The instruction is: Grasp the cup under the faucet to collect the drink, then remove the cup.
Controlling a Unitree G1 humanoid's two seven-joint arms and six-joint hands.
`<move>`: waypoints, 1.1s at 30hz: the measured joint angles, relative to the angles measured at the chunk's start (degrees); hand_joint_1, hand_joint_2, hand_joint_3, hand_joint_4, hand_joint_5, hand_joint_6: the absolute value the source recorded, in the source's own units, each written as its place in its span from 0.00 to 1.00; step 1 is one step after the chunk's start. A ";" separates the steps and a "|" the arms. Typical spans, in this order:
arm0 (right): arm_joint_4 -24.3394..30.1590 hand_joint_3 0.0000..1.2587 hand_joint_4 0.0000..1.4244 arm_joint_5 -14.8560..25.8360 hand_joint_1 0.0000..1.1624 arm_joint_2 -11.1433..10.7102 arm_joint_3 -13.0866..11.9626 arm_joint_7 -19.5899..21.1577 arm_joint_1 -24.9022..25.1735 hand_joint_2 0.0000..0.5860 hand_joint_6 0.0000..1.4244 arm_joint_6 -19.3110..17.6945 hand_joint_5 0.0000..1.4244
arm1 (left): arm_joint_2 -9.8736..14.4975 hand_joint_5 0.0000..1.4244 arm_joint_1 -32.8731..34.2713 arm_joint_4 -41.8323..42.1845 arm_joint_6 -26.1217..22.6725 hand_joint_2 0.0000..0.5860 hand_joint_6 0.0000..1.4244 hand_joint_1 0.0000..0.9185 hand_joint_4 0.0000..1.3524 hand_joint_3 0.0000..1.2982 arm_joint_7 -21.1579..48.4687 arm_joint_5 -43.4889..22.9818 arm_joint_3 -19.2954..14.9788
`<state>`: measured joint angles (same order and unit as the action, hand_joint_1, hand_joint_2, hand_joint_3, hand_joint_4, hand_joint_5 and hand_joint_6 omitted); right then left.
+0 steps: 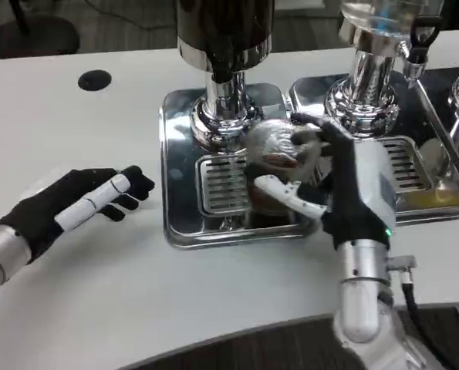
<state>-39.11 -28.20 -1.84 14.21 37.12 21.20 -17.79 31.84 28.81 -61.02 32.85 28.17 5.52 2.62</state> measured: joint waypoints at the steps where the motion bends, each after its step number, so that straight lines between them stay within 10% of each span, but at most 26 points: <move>1: 0.74 0.38 0.43 -0.04 0.63 -0.38 -0.14 -0.06 -0.53 0.31 0.83 0.49 0.58 | -0.08 0.23 0.09 -0.05 0.00 0.29 0.28 0.00 0.25 0.30 -0.05 0.00 0.13; 14: 18.90 0.39 0.43 -1.76 0.63 -3.50 -2.49 -3.29 -11.36 0.32 0.83 5.78 0.58 | -2.96 0.23 0.21 2.60 2.92 0.29 0.28 0.00 0.24 0.29 -0.96 1.82 2.23; 33: 36.53 0.41 0.45 -2.50 0.62 -2.93 -0.99 -11.56 -24.62 0.34 0.83 6.59 0.59 | -0.84 0.23 -14.94 31.84 -1.01 0.28 0.28 0.00 0.24 0.29 6.10 -8.02 -2.82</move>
<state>-2.58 -30.71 -4.77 13.22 25.56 -3.42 -11.20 31.00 13.87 -29.18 31.84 34.27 -2.50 -0.21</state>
